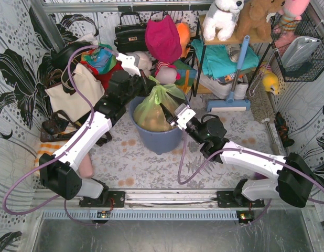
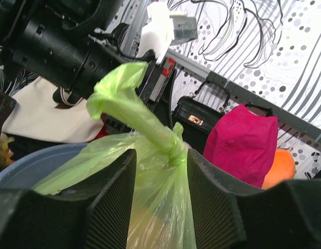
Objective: Tie the trash bag
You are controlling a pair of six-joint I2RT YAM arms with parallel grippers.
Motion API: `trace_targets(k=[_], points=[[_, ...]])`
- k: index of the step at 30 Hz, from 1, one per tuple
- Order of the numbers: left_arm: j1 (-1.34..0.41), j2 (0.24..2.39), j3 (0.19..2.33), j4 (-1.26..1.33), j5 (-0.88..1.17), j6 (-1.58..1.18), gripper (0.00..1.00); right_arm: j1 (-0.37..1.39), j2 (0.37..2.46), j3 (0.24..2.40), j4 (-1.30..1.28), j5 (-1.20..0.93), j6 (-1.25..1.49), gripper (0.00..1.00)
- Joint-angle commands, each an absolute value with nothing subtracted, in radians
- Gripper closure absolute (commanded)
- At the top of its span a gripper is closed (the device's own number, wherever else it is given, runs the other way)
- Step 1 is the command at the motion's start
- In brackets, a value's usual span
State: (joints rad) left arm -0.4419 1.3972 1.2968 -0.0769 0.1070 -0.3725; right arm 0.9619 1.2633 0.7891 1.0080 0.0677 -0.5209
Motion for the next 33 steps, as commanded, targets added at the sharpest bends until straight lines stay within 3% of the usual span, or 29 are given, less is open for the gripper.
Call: trace_targets(k=[1, 19, 25, 33], points=[[-0.436, 1.382, 1.296, -0.057, 0.114, -0.374, 1.0, 0.969, 1.286, 0.855, 1.108, 0.084, -0.528, 0.57], [-0.436, 1.378, 1.299, -0.063, 0.117, -0.377, 1.0, 0.969, 1.375, 0.93, 1.183, 0.194, -0.603, 0.74], [-0.437, 1.382, 1.305, -0.064, 0.124, -0.382, 1.0, 0.969, 1.409, 0.97, 1.19, 0.172, -0.592, 0.73], [-0.437, 1.38, 1.308, -0.063, 0.131, -0.386, 1.0, 0.968, 1.456, 1.02, 1.186, 0.151, -0.581, 0.63]])
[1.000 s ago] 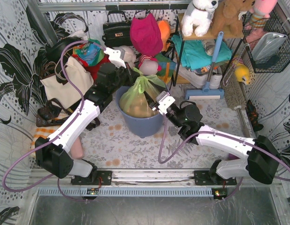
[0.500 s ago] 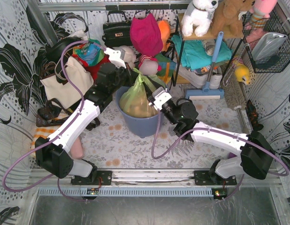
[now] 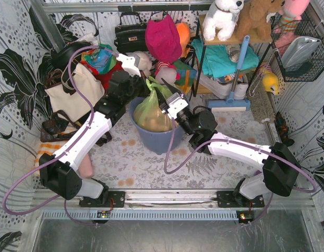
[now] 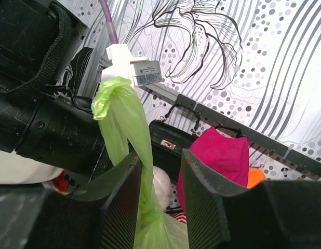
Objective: Tie the trash bag
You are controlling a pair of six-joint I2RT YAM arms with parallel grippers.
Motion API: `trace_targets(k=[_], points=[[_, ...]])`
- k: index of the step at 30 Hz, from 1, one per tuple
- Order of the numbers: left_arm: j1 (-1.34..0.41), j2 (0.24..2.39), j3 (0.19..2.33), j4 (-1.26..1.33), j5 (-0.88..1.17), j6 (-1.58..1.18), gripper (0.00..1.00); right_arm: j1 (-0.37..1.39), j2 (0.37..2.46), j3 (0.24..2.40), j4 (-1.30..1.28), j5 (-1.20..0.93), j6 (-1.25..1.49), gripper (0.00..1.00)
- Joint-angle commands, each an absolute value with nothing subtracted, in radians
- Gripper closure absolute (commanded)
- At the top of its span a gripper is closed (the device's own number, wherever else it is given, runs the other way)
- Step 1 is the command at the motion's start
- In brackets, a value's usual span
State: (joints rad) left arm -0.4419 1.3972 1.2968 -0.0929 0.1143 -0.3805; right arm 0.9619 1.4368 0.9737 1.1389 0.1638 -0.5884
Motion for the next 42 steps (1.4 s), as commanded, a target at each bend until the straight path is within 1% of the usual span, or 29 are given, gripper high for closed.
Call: trace_targets(k=[1, 13, 18, 22, 29, 34, 37, 39, 42], points=[[-0.437, 1.379, 1.308, -0.063, 0.132, -0.386, 1.0, 0.969, 1.46, 1.026, 1.183, 0.149, -0.583, 0.61], [-0.439, 1.362, 1.301, -0.061, 0.143, -0.392, 1.0, 0.968, 1.543, 1.138, 1.179, 0.179, -0.611, 0.54], [-0.439, 1.354, 1.3, -0.067, 0.141, -0.391, 1.0, 0.969, 1.572, 1.196, 1.148, 0.151, -0.619, 0.51], [-0.446, 1.35, 1.291, -0.064, 0.141, -0.391, 1.0, 0.969, 1.586, 1.218, 1.165, 0.11, -0.608, 0.5], [-0.457, 1.356, 1.279, -0.059, 0.141, -0.397, 1.0, 0.968, 1.616, 1.285, 1.208, 0.102, -0.602, 0.5], [-0.46, 1.362, 1.271, -0.056, 0.135, -0.394, 1.0, 0.969, 1.613, 1.294, 1.262, 0.092, -0.575, 0.51], [-0.46, 1.366, 1.268, -0.055, 0.127, -0.394, 1.0, 0.968, 1.597, 1.281, 1.286, 0.085, -0.537, 0.54], [-0.461, 1.365, 1.262, -0.053, 0.126, -0.396, 1.0, 0.969, 1.576, 1.257, 1.304, 0.078, -0.504, 0.62], [-0.462, 1.363, 1.254, -0.046, 0.117, -0.394, 1.0, 0.968, 1.526, 1.202, 1.306, 0.066, -0.437, 0.77]])
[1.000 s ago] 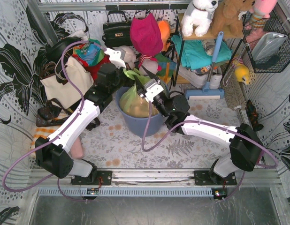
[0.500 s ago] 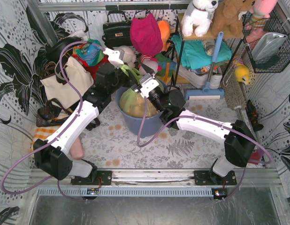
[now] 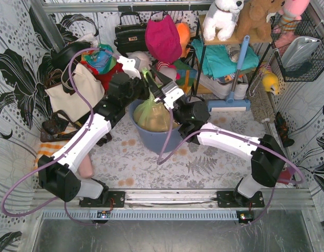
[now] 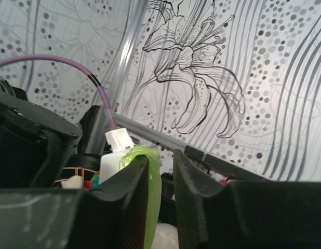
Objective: Tie the trash bag
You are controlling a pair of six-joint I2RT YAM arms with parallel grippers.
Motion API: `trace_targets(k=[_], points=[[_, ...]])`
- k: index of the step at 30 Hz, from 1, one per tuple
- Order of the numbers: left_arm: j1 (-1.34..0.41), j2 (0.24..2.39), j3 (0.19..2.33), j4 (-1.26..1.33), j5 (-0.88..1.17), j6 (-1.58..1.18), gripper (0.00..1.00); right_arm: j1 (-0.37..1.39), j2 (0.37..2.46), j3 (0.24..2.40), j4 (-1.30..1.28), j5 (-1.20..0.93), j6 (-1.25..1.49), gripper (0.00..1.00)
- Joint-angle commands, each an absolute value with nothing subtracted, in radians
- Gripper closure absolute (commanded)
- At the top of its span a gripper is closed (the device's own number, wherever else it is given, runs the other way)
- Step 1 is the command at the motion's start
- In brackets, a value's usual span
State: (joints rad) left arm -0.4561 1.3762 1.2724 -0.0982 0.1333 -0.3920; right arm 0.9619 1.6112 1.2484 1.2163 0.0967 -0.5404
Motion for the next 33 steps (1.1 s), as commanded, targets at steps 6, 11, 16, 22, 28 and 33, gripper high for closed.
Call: trace_targets(k=[6, 11, 16, 22, 28, 33], points=[[-0.462, 1.375, 1.253, -0.045, 0.108, -0.383, 1.0, 0.969, 1.355, 1.052, 1.189, 0.001, -0.254, 1.0], [-0.461, 1.38, 1.256, -0.043, 0.085, -0.371, 1.0, 0.969, 1.185, 1.017, 0.827, 0.015, -0.066, 1.0], [-0.46, 1.382, 1.27, -0.049, 0.023, -0.341, 1.0, 0.968, 1.065, 1.07, 0.386, -0.009, -0.022, 1.0], [-0.46, 1.394, 1.293, -0.049, 0.01, -0.333, 1.0, 0.969, 1.038, 1.135, 0.029, -0.143, 0.055, 1.0], [-0.458, 1.416, 1.33, -0.069, -0.02, -0.319, 1.0, 0.968, 1.036, 1.055, -0.058, -0.363, 0.183, 1.0], [-0.455, 1.453, 1.394, -0.101, -0.053, -0.309, 1.0, 0.968, 1.044, 1.03, -0.01, -0.538, 0.25, 1.0]])
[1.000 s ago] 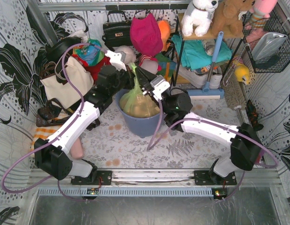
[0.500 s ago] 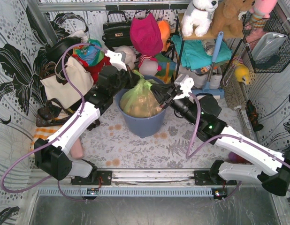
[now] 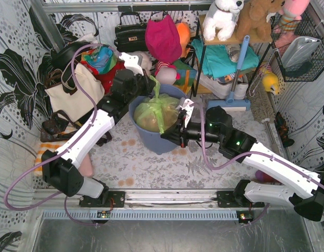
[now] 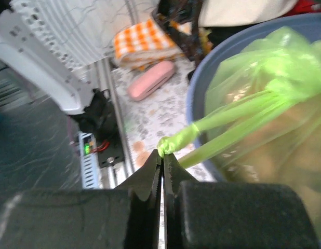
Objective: Tie the trash bag
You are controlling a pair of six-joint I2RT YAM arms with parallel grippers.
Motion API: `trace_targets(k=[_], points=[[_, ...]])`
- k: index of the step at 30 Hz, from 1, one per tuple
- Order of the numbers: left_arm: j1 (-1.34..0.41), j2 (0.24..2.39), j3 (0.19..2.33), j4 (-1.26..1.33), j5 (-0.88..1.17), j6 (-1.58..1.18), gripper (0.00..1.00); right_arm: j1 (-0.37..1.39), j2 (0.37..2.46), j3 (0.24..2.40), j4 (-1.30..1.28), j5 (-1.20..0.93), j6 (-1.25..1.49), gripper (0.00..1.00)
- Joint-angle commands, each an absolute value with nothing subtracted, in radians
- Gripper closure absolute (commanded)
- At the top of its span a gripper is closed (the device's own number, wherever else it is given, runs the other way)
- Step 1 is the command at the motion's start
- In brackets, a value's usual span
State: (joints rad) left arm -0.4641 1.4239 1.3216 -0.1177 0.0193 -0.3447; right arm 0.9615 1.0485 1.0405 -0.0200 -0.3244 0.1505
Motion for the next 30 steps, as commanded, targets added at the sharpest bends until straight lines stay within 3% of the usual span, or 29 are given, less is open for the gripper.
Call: trace_targets(k=[1, 13, 18, 19, 23, 26, 30], points=[[-0.456, 1.463, 1.409, -0.106, -0.065, -0.305, 1.0, 0.969, 1.047, 1.031, 0.008, -0.565, 0.261, 1.0], [-0.454, 1.6, 1.628, -0.184, -0.127, -0.296, 1.0, 0.967, 1.037, 1.097, 0.156, -0.749, 0.357, 1.0], [-0.454, 1.571, 1.54, -0.142, -0.004, -0.29, 1.0, 0.967, 0.958, 1.055, 0.031, -0.341, 0.251, 1.0], [-0.454, 1.564, 1.518, -0.132, 0.015, -0.297, 1.0, 0.967, 0.946, 1.049, 0.006, -0.224, 0.264, 0.97], [-0.454, 1.549, 1.467, -0.141, 0.043, -0.312, 1.0, 0.967, 0.97, 1.098, -0.101, 0.074, 0.357, 0.62], [-0.454, 1.535, 1.427, -0.141, 0.05, -0.318, 1.0, 0.967, 1.032, 1.151, -0.204, 0.171, 0.508, 0.57], [-0.454, 1.517, 1.38, -0.124, 0.051, -0.329, 1.0, 0.968, 1.105, 1.164, -0.21, 0.145, 0.638, 0.51]])
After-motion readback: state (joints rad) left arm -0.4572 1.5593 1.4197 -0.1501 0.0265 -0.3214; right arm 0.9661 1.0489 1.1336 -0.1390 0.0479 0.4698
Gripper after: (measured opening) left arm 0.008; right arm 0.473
